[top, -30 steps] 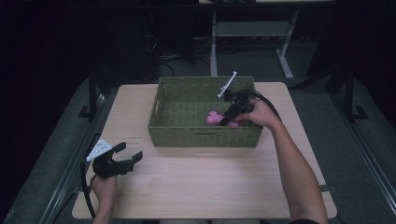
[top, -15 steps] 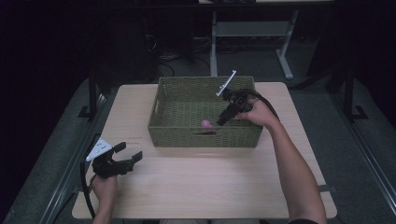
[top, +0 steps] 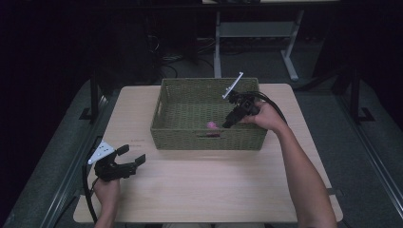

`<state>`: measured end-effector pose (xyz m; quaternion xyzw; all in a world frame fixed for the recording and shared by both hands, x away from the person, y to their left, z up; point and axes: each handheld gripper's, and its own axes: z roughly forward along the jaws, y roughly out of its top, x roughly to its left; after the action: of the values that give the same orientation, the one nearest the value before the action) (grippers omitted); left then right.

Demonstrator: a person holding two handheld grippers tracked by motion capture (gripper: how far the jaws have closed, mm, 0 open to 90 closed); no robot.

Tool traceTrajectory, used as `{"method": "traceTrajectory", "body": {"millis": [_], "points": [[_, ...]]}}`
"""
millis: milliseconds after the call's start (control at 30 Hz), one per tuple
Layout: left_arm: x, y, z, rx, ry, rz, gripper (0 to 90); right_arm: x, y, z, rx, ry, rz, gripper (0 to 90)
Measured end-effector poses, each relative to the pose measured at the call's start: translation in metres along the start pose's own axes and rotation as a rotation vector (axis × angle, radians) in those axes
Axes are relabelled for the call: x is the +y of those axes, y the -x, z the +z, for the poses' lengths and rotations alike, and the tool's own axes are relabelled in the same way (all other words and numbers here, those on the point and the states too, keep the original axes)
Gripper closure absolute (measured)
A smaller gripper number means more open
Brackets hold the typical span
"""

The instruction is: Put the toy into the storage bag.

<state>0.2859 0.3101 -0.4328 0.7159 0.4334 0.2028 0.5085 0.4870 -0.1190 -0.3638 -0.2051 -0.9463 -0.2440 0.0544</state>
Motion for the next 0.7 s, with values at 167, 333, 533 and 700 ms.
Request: {"method": "traceTrajectory", "body": {"millis": [167,333,533,700], "points": [[0.000,0.000,0.000,0.002,-0.001,0.001,13.6,-0.001,-0.002,-0.011,-0.013,0.033,0.012,46.4],[0.000,0.000,0.000,0.002,0.001,-0.001,13.6,-0.001,-0.005,-0.018,-0.031,0.046,0.012,45.5],[0.000,0.000,0.000,0.000,-0.002,0.002,13.6,-0.003,-0.007,-0.023,-0.035,0.050,0.013,45.0],[0.000,0.000,0.000,-0.001,-0.001,0.005,13.6,-0.004,-0.011,-0.029,-0.039,0.052,0.006,44.4]]}}
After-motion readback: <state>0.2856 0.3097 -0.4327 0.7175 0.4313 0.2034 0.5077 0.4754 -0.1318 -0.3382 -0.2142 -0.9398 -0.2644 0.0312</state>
